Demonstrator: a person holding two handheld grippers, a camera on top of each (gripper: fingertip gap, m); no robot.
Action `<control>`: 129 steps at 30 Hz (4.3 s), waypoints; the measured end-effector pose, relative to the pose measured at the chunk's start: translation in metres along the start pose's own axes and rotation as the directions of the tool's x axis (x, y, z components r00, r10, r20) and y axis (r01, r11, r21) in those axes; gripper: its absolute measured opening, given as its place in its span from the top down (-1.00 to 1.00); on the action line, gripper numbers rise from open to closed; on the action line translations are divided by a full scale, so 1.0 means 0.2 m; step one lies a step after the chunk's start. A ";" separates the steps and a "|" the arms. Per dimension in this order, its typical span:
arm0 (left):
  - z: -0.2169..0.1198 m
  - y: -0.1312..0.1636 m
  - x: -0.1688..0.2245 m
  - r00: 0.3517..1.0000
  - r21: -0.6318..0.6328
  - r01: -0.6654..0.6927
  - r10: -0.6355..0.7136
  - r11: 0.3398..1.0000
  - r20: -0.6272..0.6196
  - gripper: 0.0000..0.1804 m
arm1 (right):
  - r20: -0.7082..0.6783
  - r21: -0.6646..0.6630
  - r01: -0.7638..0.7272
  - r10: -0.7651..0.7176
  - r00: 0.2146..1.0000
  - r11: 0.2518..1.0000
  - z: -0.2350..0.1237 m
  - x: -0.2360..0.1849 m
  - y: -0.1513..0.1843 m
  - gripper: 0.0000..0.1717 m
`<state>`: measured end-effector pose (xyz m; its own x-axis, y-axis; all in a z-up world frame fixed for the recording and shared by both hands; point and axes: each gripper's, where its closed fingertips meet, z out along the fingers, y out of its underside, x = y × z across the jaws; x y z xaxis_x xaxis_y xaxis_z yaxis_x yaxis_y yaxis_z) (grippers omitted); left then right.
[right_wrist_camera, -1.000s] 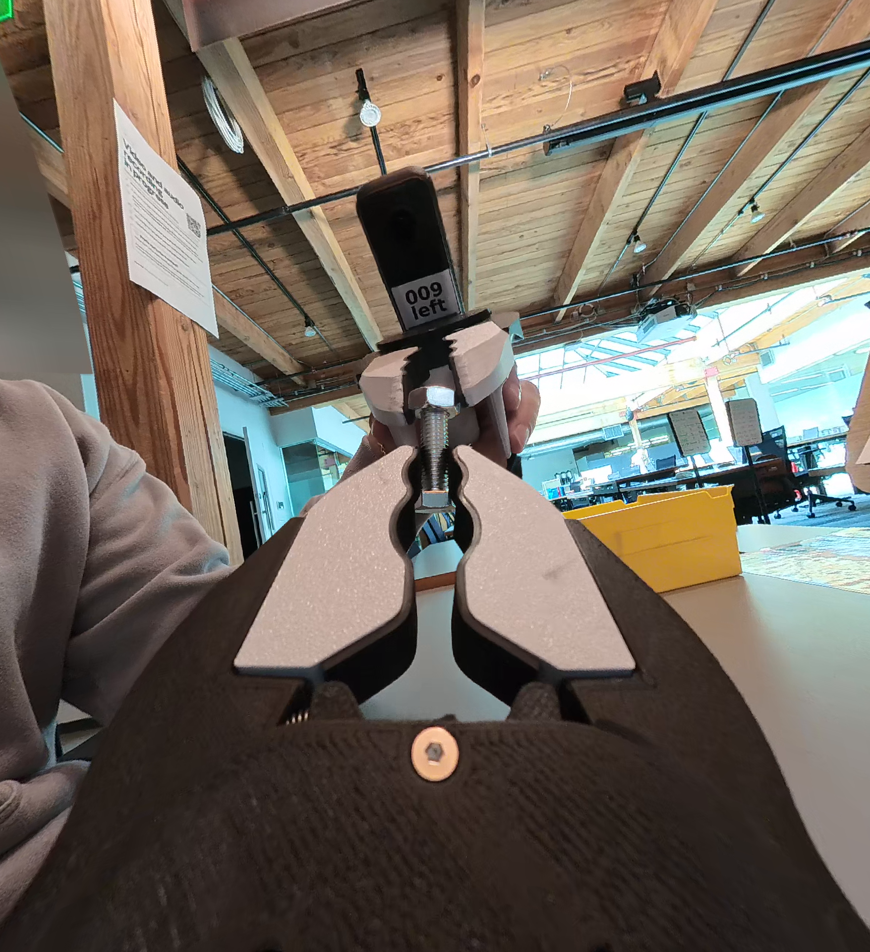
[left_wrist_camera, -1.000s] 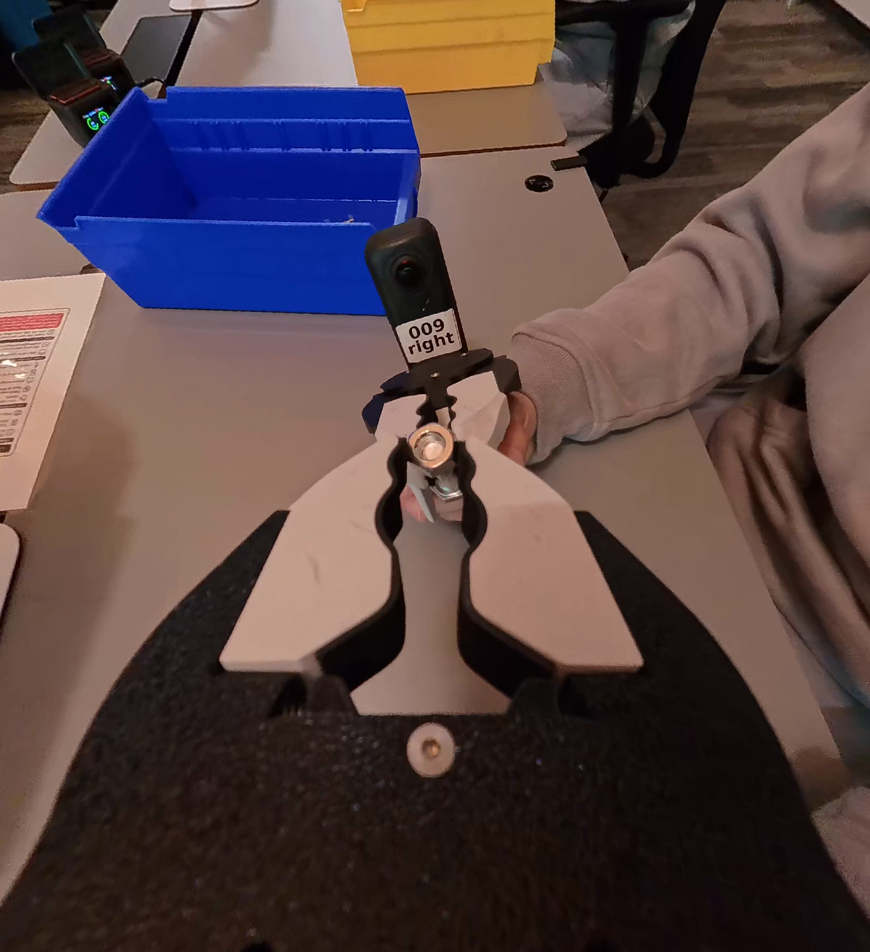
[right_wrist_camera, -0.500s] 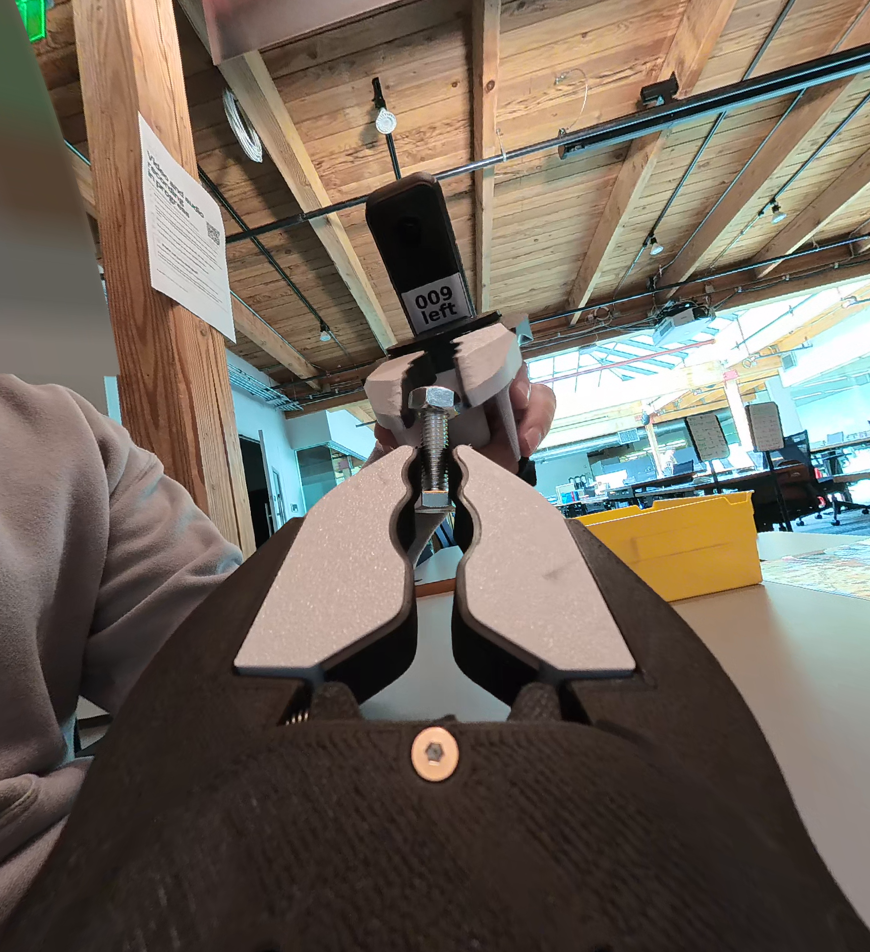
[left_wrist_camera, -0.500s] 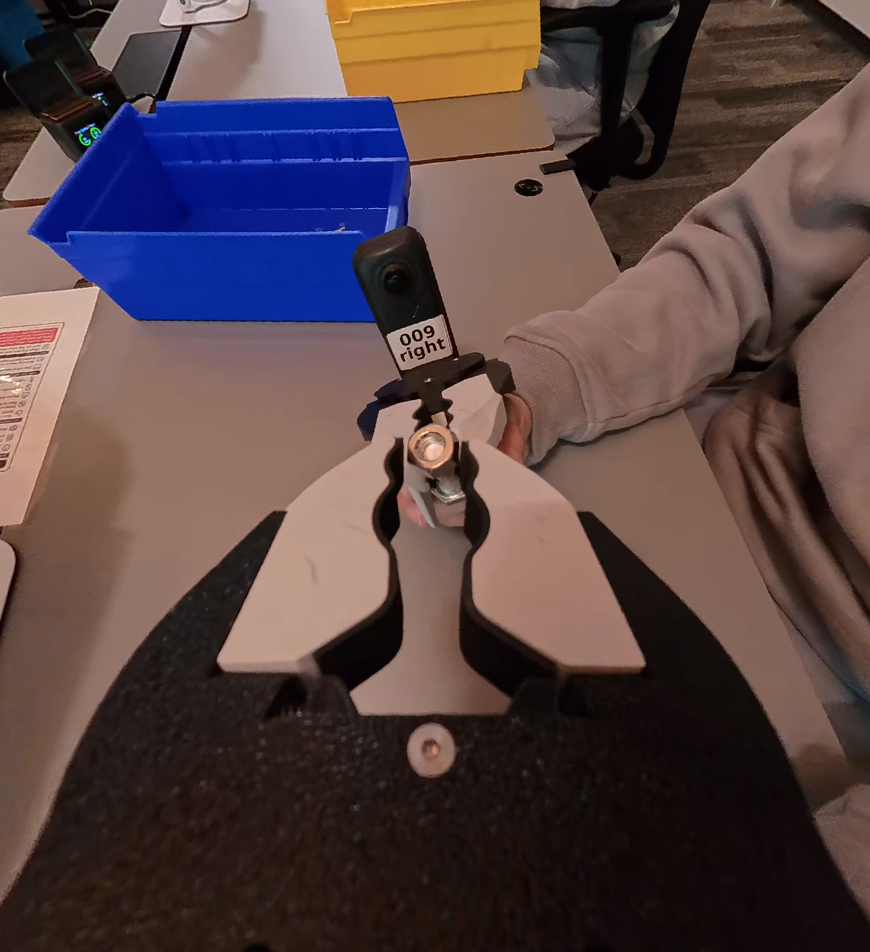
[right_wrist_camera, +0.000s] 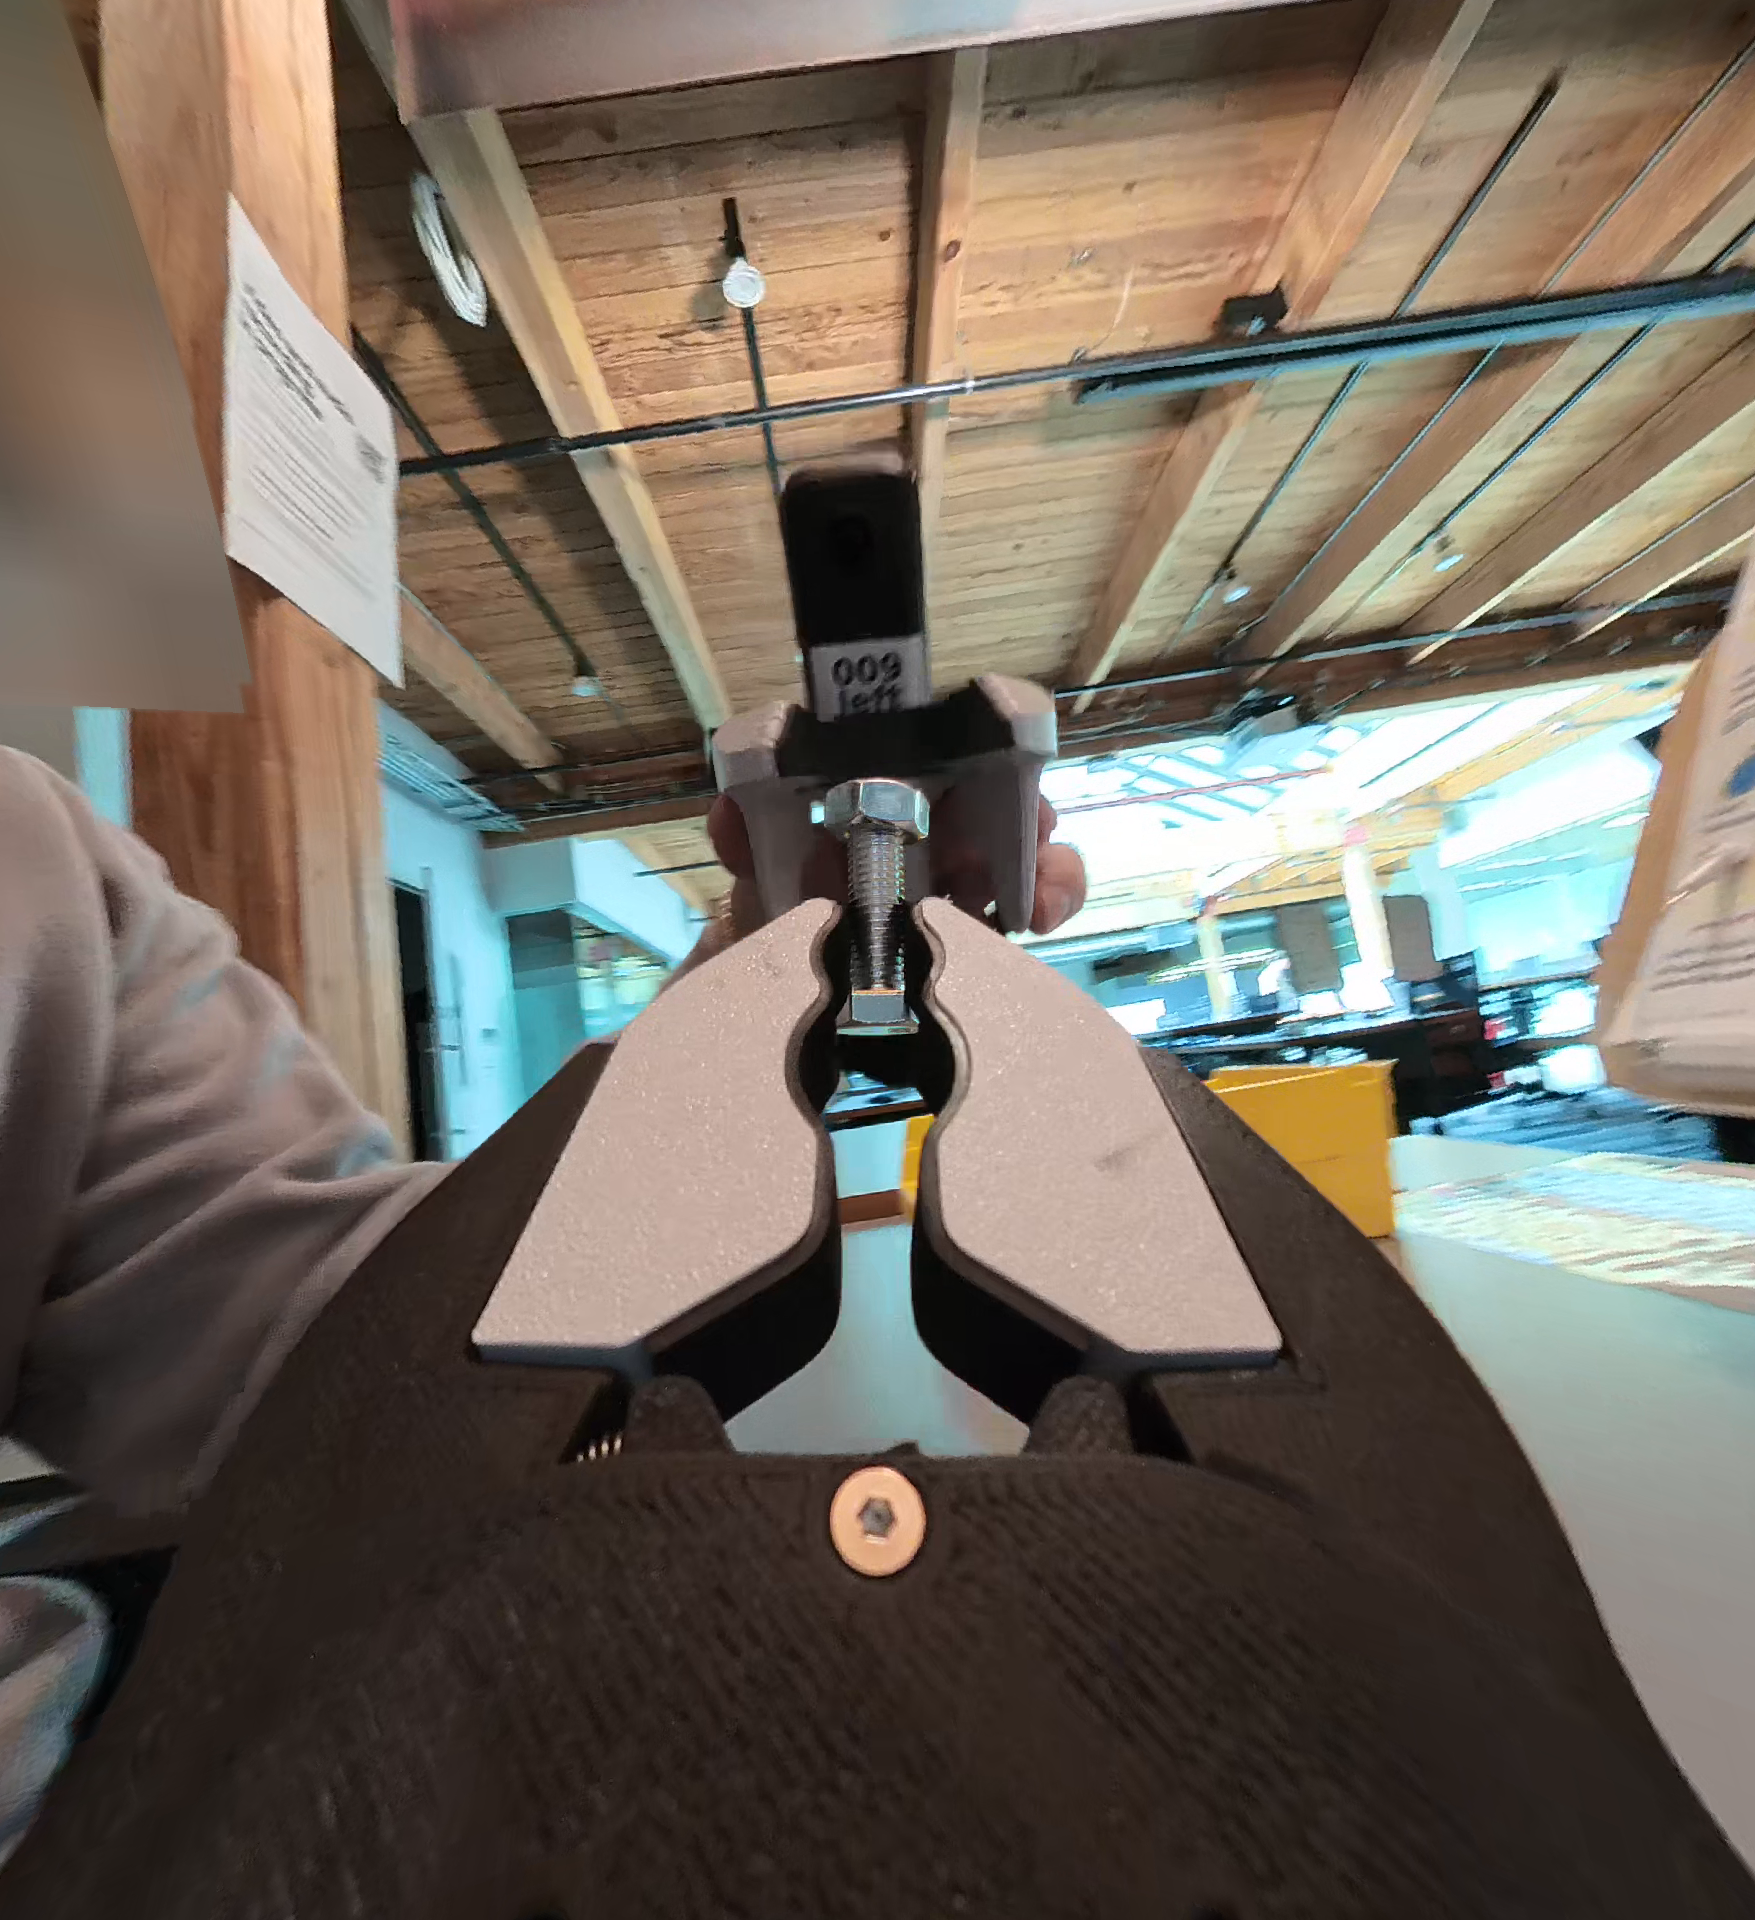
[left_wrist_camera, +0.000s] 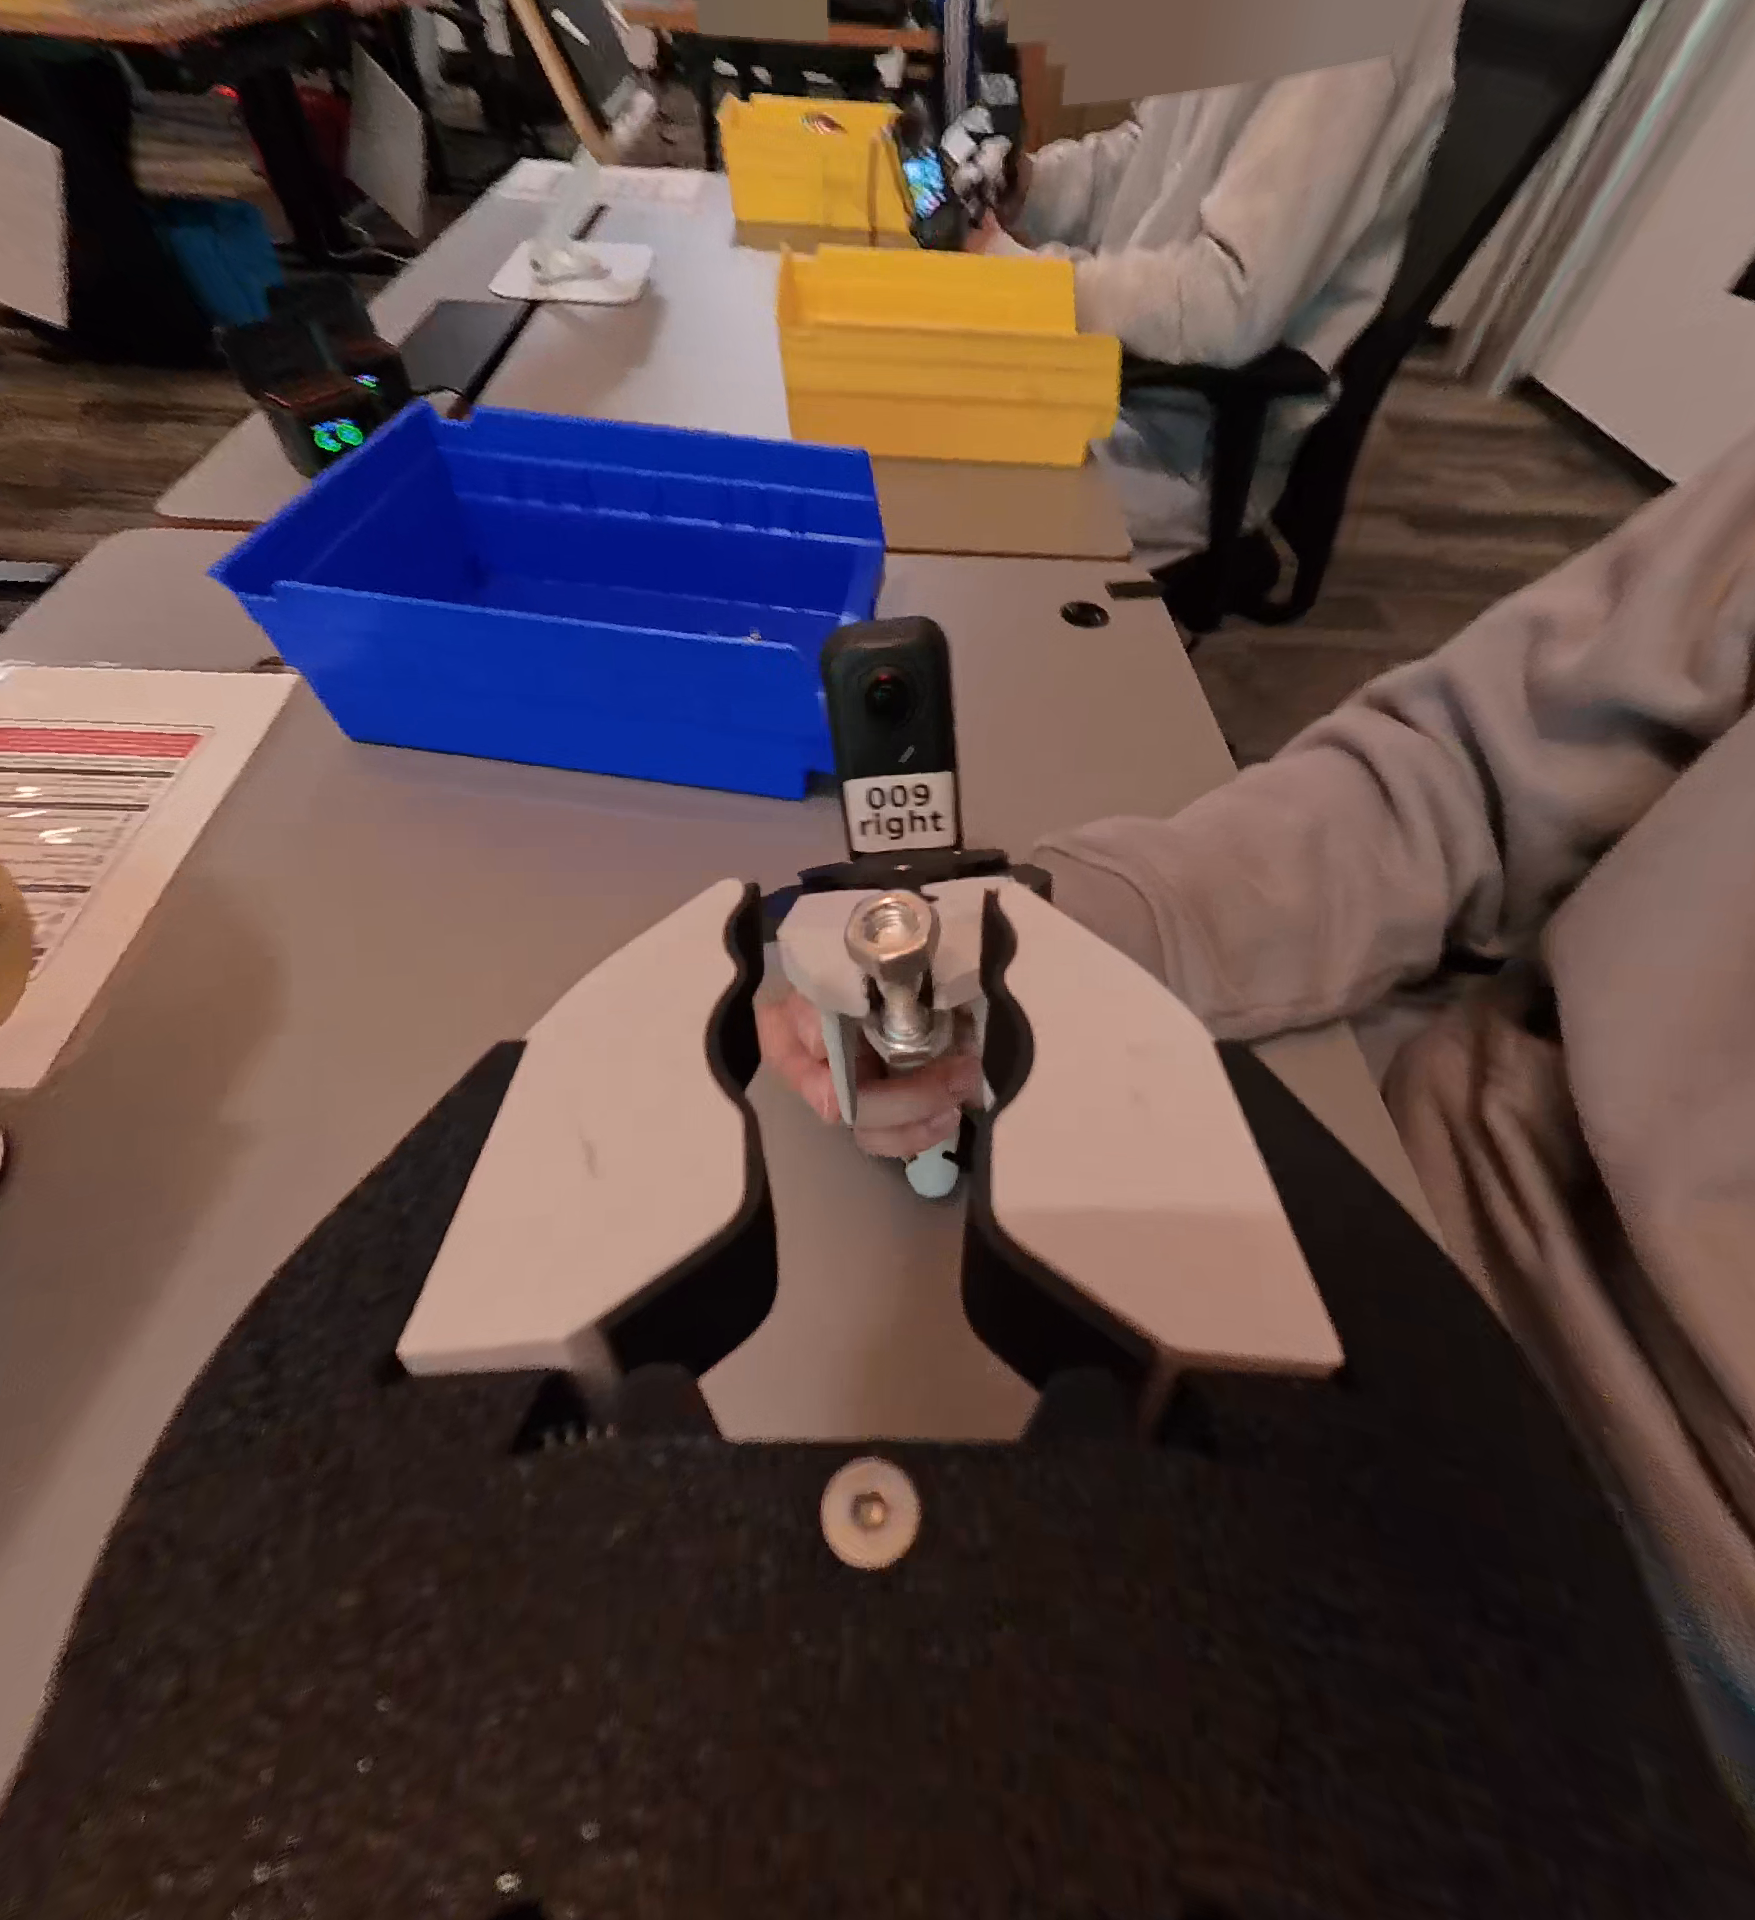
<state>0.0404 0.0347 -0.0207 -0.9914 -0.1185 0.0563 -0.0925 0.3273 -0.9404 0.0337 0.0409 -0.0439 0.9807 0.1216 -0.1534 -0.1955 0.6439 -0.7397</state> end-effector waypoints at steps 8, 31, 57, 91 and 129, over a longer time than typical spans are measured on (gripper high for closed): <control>0.06 -0.02 -0.01 0.984 0.182 0.088 -0.114 0.979 0.137 0.42 | -0.012 0.042 0.065 -0.064 0.998 0.997 -0.02 -0.01 -0.09 0.90; 0.05 0.03 -0.02 0.952 0.322 0.147 -0.221 0.935 0.210 0.52 | 0.005 -0.005 0.068 -0.068 0.998 0.998 0.00 -0.03 -0.04 0.90; -0.06 0.09 -0.07 0.917 0.307 0.104 -0.211 0.946 0.340 0.54 | -0.012 -0.009 0.041 -0.041 0.999 0.999 0.00 -0.01 -0.03 0.90; -0.06 0.09 -0.10 0.874 0.416 0.115 -0.291 0.902 0.389 0.26 | -0.035 0.002 0.020 -0.020 0.999 1.000 -0.02 0.02 -0.03 0.90; 0.03 0.12 -0.16 0.844 0.410 0.136 -0.322 0.902 0.428 0.17 | -0.076 -0.043 0.017 -0.020 0.997 0.999 -0.03 0.04 0.00 0.90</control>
<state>0.0695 0.0408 -0.0479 -0.7675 -0.6068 0.2068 -0.1799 -0.1057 -0.9780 0.0420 0.0372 -0.0481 0.9808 0.0508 -0.1883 -0.1795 0.6130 -0.7694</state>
